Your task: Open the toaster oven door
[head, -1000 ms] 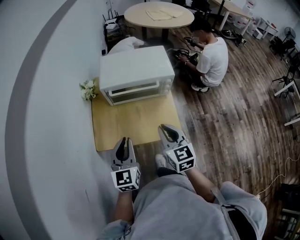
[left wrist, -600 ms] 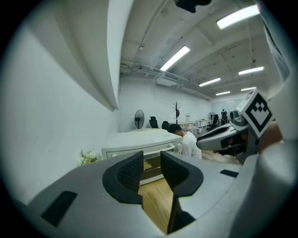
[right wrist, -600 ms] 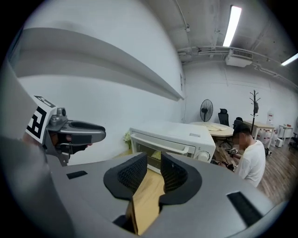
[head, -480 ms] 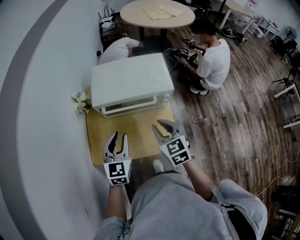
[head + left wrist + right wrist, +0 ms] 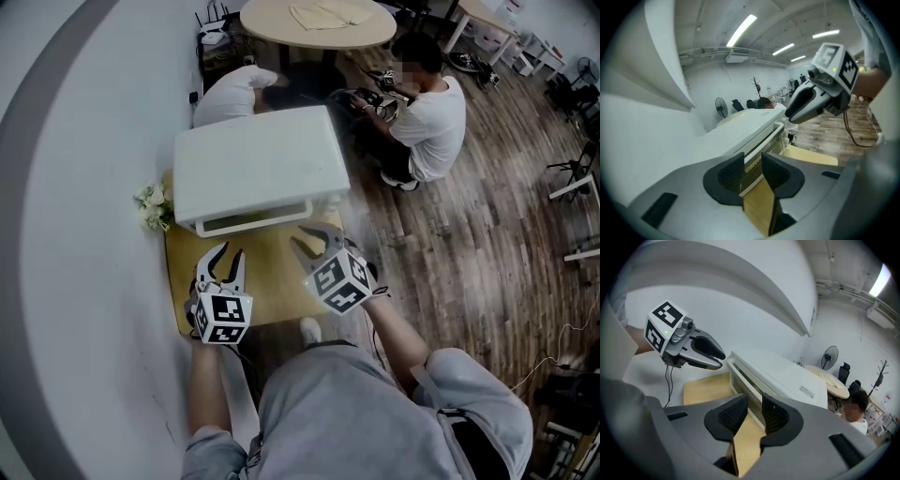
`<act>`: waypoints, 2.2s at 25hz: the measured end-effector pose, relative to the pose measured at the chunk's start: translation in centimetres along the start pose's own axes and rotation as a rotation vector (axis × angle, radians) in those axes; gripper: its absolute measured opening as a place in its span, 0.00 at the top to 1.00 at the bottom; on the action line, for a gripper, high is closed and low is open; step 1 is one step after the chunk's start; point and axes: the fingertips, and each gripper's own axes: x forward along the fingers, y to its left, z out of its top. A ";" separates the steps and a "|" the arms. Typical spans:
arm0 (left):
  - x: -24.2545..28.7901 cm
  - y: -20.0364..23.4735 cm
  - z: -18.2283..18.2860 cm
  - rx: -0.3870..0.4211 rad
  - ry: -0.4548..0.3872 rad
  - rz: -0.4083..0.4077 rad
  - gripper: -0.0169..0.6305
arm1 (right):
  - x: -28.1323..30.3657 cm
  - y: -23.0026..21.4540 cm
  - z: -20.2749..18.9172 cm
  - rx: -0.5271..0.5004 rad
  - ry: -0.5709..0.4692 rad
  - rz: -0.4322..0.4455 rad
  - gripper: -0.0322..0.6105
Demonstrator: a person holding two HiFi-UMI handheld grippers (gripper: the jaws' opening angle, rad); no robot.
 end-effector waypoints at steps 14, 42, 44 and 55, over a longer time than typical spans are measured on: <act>4.6 1.2 -1.4 0.231 0.189 -0.125 0.79 | 4.4 -1.1 -1.9 -0.307 0.201 0.174 0.85; 4.4 -0.2 -4.1 0.216 0.247 -0.216 0.80 | 3.9 0.4 -3.8 -0.280 0.208 0.224 0.90; 4.2 -0.4 -4.2 0.206 0.242 -0.217 0.80 | 3.6 0.7 -4.0 -0.258 0.202 0.219 0.90; 2.9 -2.0 -5.6 0.159 0.212 -0.211 0.80 | 3.1 1.3 -5.0 -0.158 0.174 0.114 0.93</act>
